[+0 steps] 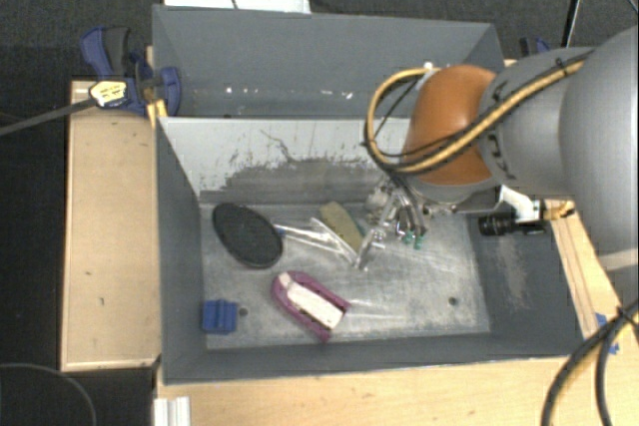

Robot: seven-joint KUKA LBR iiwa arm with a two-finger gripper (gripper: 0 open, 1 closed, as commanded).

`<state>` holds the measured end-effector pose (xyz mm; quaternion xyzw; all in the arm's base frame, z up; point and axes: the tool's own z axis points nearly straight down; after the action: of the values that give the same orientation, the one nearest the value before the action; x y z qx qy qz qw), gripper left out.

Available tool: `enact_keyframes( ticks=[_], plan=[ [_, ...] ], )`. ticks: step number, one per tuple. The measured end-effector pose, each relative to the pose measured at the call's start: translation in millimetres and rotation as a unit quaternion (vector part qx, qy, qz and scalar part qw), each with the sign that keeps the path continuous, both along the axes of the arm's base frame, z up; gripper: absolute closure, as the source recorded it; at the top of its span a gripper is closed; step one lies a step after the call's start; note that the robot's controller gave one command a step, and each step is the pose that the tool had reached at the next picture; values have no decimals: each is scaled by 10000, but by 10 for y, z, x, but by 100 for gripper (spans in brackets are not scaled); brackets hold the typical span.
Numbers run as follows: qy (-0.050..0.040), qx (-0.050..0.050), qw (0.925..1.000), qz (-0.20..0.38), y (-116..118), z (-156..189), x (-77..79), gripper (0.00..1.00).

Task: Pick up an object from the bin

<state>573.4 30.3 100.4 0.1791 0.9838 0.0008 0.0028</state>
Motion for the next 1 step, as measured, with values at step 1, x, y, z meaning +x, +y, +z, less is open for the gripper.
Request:
enact_keyframes(
  ticks=[1],
  plan=[
    [1, 3, 9958, -911, 185, -264, -36, 0]
  ],
)
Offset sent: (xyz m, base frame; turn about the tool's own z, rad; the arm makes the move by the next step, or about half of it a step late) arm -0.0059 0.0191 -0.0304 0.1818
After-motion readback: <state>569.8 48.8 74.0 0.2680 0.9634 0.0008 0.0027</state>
